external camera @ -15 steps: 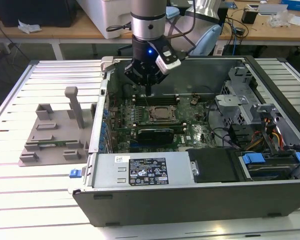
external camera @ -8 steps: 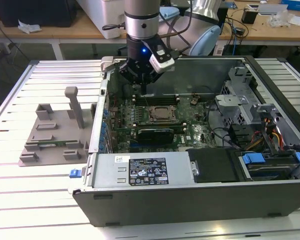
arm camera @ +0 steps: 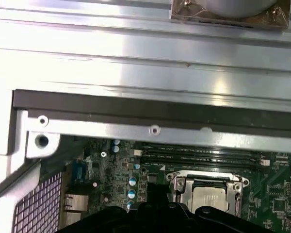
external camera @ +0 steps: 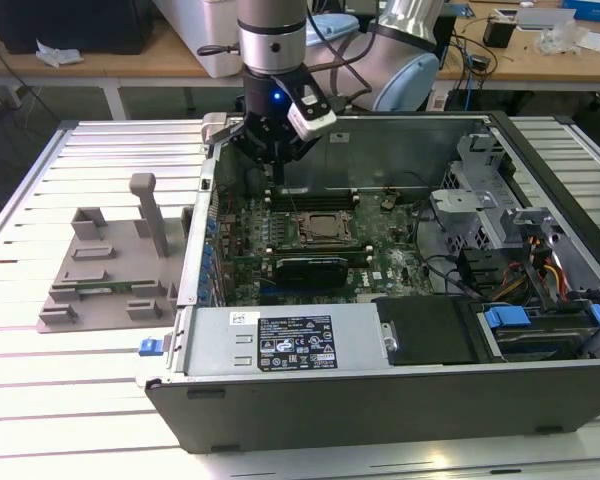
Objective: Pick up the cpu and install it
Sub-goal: 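Install the first cpu locking lever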
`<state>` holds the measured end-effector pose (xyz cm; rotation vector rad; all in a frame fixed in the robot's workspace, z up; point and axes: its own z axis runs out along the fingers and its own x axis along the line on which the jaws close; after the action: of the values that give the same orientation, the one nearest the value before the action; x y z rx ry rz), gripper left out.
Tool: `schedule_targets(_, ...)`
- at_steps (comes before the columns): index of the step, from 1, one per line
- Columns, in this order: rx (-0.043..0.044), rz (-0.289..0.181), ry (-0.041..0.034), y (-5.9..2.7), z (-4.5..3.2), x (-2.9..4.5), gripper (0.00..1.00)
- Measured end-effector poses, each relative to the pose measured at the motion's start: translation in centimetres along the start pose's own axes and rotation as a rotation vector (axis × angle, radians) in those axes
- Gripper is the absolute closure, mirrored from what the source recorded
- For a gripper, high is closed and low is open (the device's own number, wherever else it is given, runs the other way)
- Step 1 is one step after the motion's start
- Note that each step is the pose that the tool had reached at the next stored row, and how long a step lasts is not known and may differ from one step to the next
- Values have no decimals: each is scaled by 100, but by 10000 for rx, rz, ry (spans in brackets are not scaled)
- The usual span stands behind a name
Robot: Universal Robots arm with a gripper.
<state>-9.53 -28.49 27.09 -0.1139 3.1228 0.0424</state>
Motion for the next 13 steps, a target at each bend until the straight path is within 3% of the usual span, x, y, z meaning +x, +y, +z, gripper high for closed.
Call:
schedule_targets(5, 0, 2, 0, 16, 45, -11, 89)
schedule_targets(8, -6, 2, 95, -13, 73, -397, 89)
schedule_targets(9, -9, 3, 124, -19, 83, -480, 89)
schedule_targets(13, -11, 5, 139, -21, 96, -507, 89)
